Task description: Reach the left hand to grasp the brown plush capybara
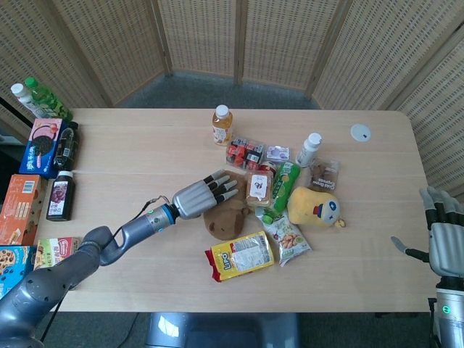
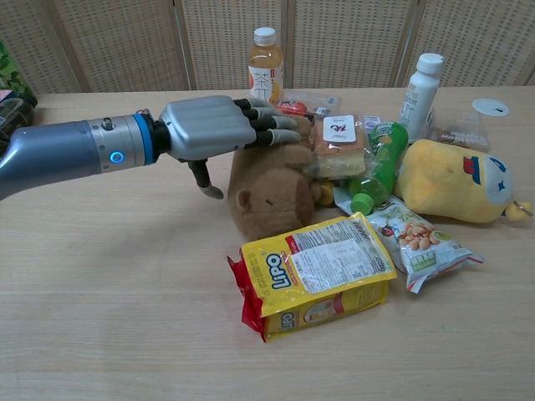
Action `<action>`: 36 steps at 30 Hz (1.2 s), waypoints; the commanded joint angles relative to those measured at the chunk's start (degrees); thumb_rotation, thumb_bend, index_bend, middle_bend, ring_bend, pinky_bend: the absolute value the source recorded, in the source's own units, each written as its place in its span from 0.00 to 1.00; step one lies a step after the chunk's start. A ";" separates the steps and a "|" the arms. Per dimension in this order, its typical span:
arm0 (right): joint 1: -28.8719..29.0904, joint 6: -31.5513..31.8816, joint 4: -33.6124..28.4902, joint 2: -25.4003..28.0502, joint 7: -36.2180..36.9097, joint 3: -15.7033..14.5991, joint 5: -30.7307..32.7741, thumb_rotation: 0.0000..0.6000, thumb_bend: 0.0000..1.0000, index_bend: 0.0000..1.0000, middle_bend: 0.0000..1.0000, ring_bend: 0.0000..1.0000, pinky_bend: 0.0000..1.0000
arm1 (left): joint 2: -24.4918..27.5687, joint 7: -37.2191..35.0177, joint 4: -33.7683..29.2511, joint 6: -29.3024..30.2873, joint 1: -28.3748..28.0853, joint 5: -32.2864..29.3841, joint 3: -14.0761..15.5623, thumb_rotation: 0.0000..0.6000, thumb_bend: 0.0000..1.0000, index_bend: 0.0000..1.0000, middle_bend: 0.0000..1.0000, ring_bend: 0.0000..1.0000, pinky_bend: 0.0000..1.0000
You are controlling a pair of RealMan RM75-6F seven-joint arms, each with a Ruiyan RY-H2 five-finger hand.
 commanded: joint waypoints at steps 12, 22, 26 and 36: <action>-0.95 0.88 0.00 0.26 0.79 0.10 -0.11 0.79 0.00 0.00 0.03 0.00 0.00 | -8.77 -5.70 15.22 10.78 -0.09 0.56 3.36 1.00 0.11 1.00 0.88 0.89 0.87; -0.49 0.23 0.82 -0.72 1.40 0.32 -0.39 0.79 0.00 0.00 0.03 0.00 0.00 | -2.49 -8.74 11.96 21.34 4.80 -3.54 1.55 1.00 0.11 1.00 0.88 0.89 0.88; -0.06 -0.29 1.10 -1.28 1.66 0.22 -0.89 0.79 0.00 0.00 0.03 0.00 0.00 | 2.50 -10.39 4.90 26.91 7.59 -6.34 -0.86 1.00 0.10 0.99 0.87 0.89 0.88; 0.05 -0.38 1.39 -2.26 1.96 -0.42 -2.06 0.80 0.00 0.00 0.03 0.00 0.00 | 18.59 -5.99 -21.20 34.81 12.11 -10.78 -6.49 1.00 0.10 0.99 0.87 0.89 0.88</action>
